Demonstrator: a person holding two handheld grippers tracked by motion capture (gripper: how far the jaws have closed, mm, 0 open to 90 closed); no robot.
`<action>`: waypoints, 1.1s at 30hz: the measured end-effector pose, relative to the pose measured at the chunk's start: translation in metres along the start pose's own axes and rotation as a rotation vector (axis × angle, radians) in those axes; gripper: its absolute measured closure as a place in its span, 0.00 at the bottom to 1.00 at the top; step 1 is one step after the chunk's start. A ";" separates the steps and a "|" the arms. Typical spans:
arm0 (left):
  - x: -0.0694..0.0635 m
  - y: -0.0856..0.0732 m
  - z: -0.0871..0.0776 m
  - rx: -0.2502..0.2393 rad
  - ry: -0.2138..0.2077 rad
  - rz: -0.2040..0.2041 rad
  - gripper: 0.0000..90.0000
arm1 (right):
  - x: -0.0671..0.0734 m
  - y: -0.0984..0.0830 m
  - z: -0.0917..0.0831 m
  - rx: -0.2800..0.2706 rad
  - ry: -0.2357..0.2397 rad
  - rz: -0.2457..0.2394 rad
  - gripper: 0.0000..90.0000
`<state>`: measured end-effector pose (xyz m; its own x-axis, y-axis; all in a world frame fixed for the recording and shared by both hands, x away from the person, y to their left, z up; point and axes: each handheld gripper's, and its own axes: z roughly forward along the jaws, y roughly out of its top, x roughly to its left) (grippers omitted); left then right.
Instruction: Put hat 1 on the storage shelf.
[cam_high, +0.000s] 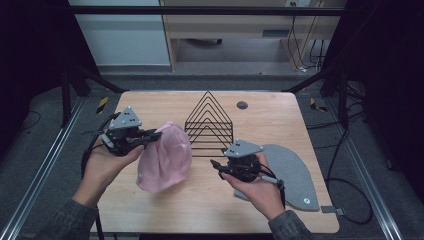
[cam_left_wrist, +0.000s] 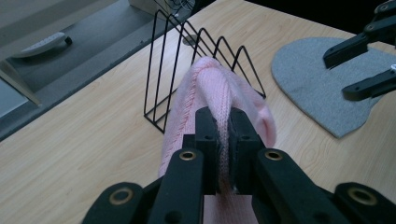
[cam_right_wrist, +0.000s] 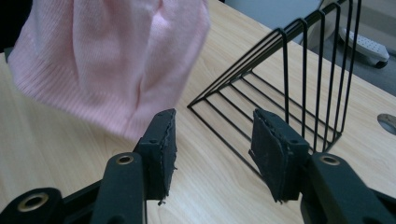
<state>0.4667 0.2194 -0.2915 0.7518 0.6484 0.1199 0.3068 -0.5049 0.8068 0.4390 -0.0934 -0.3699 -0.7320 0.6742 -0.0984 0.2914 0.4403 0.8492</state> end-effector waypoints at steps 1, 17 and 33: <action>-0.001 0.003 0.002 -0.001 0.000 0.002 0.93 | 0.000 0.000 0.000 0.000 0.000 0.000 0.56; -0.013 0.038 0.005 -0.055 -0.022 0.017 0.93 | 0.007 0.015 0.026 -0.012 0.074 0.056 0.65; -0.018 0.047 -0.004 -0.091 -0.045 0.014 0.93 | 0.015 0.005 0.043 0.012 0.088 0.082 0.61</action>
<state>0.4655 0.1864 -0.2537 0.7816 0.6145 0.1073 0.2431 -0.4584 0.8549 0.4556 -0.0553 -0.3893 -0.7566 0.6536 0.0180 0.3594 0.3928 0.8465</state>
